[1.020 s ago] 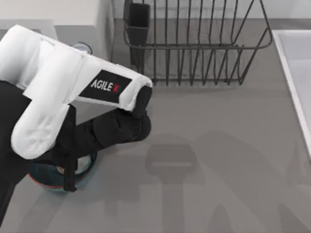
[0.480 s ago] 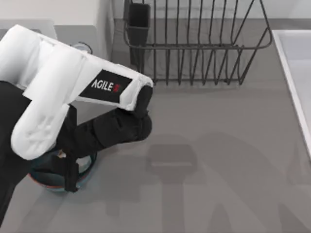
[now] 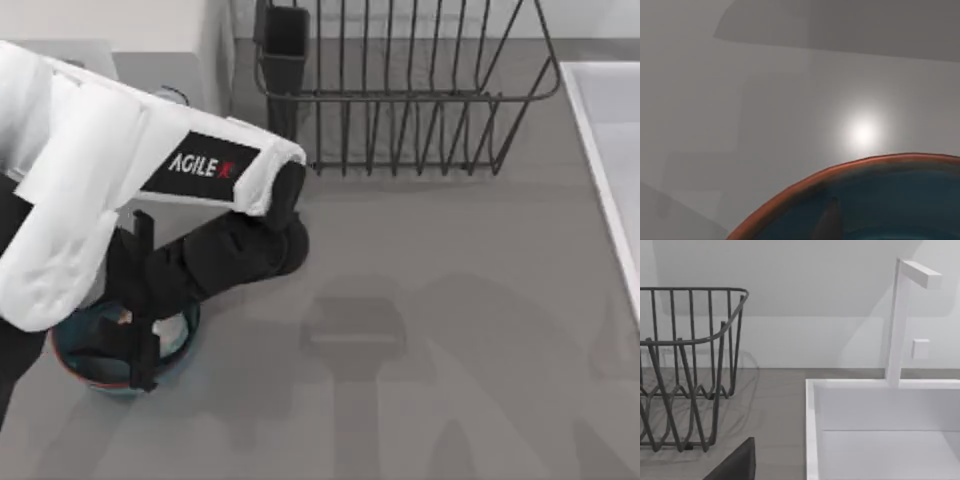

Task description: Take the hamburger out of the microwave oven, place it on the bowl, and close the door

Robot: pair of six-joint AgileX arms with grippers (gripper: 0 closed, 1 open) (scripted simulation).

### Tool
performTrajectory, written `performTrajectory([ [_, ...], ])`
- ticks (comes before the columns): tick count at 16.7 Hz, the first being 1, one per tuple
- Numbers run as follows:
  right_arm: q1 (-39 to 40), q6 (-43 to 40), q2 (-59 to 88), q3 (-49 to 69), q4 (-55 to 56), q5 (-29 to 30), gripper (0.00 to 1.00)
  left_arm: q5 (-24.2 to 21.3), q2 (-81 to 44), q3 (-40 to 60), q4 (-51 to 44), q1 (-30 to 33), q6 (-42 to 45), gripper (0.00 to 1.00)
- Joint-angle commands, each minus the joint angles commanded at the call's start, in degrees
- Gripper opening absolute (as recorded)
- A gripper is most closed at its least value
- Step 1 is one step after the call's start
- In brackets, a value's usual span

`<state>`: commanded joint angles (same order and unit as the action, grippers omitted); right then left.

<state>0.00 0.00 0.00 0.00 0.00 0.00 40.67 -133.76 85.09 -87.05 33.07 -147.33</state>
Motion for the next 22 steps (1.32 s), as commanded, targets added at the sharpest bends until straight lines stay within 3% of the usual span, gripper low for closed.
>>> performTrajectory([
  [4, 0.0, 0.0, 0.0, 0.0, 0.0, 0.0, 1.0, -6.0, 12.8, -6.8, 6.6, -4.2, 13.0, 1.0],
  [7, 0.0, 0.0, 0.0, 0.0, 0.0, 0.0, 1.0, -11.9, 28.7, -14.9, 14.7, -8.5, 29.1, 1.0],
  [17, 0.0, 0.0, 0.0, 0.0, 0.0, 0.0, 1.0, -32.2, 95.6, -54.7, 55.4, -24.7, 106.2, 1.0],
  [22, 0.0, 0.0, 0.0, 0.0, 0.0, 0.0, 1.0, -38.3, 121.6, -73.7, 75.2, -30.4, 133.6, 1.0],
])
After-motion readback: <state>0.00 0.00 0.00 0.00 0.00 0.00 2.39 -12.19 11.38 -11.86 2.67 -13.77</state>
